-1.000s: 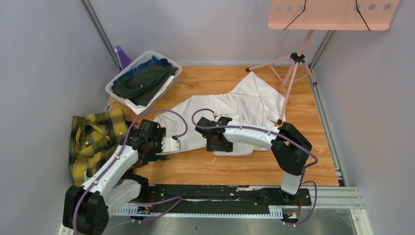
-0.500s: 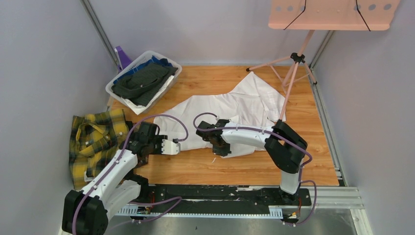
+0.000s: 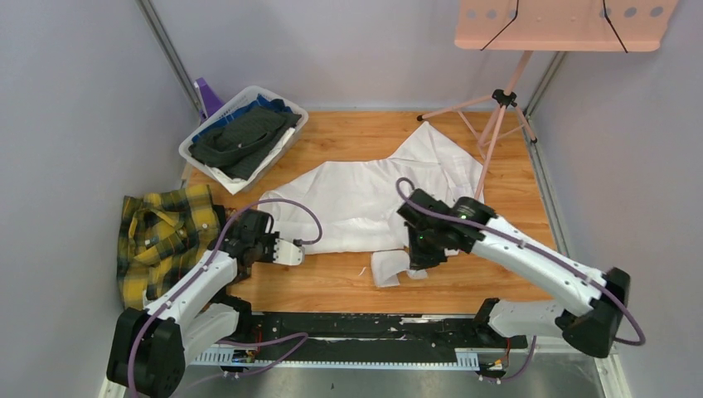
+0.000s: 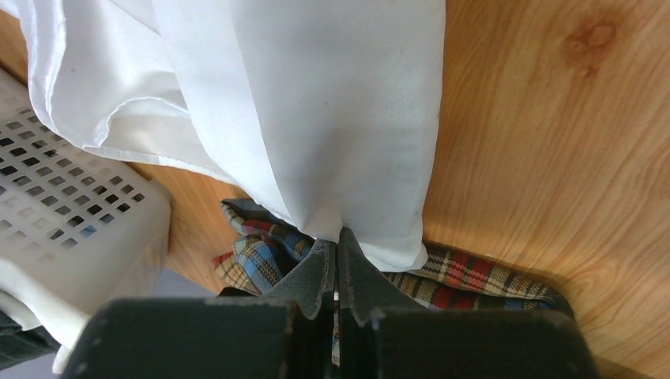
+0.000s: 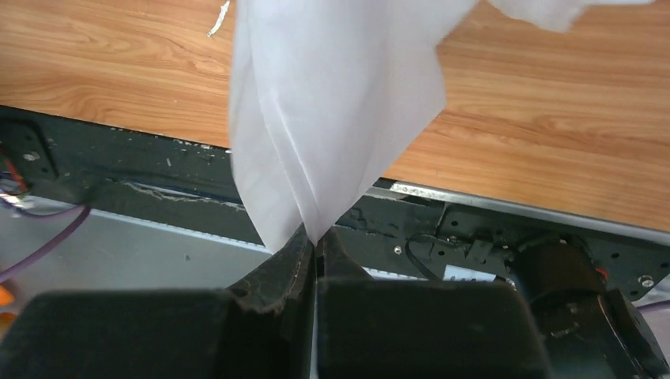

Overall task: Fold and stack the long sleeve shirts
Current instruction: Flatten out the shirt at the center of the board.

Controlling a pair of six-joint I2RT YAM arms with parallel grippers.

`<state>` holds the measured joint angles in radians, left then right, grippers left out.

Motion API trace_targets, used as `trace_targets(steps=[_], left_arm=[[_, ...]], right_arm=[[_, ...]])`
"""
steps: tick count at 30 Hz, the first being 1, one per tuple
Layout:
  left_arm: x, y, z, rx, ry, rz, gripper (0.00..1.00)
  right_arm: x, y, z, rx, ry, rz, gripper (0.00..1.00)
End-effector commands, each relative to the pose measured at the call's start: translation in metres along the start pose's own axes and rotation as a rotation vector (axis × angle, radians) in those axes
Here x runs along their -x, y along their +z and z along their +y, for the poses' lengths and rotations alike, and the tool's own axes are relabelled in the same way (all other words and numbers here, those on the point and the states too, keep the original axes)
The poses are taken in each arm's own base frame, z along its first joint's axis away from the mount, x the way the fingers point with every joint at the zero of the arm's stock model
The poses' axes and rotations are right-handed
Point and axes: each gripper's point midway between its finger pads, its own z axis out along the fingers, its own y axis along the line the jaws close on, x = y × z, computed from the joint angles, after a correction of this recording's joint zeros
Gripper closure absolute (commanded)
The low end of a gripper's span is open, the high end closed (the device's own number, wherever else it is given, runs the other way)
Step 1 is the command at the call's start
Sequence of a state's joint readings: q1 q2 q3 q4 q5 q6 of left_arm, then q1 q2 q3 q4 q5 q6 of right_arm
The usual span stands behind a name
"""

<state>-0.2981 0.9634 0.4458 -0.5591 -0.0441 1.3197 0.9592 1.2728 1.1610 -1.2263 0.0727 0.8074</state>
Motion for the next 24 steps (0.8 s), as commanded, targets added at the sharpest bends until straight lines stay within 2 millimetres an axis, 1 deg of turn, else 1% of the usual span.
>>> trace_targets(steps=[1,3,7,10,11,13,15,20,22,24], left_arm=[[-0.009,-0.001,0.011,0.056,0.048,0.048,1.0],[-0.01,-0.002,0.012,0.065,0.057,0.051,1.0],[-0.011,-0.008,0.019,0.091,0.072,0.064,1.0],[-0.012,-0.013,0.023,0.101,0.079,0.071,1.0],[-0.015,-0.015,0.025,0.105,0.094,0.086,1.0],[-0.017,-0.016,0.025,0.106,0.107,0.098,1.0],[-0.018,-0.018,0.026,0.11,0.116,0.105,1.0],[-0.013,-0.028,0.028,0.117,0.134,0.076,1.0],[-0.013,-0.033,0.029,0.127,0.138,0.075,1.0],[-0.013,-0.037,0.027,0.132,0.152,0.073,1.0]], right_arm=[[-0.003,-0.047,-0.034,0.056,0.072,-0.042,1.0],[0.006,-0.058,-0.044,0.093,0.131,-0.106,1.0],[0.018,-0.081,-0.048,0.199,0.2,-0.168,1.0],[0.026,-0.096,-0.044,0.262,0.207,-0.2,1.0],[0.032,-0.112,-0.04,0.295,0.202,-0.232,1.0],[0.033,-0.13,-0.036,0.332,0.188,-0.258,1.0],[0.027,-0.143,-0.034,0.361,0.192,-0.263,1.0],[-0.012,-0.156,-0.031,0.455,0.215,-0.194,1.0],[-0.026,-0.168,-0.026,0.526,0.197,-0.185,1.0],[-0.034,-0.181,-0.022,0.578,0.178,-0.192,1.0]])
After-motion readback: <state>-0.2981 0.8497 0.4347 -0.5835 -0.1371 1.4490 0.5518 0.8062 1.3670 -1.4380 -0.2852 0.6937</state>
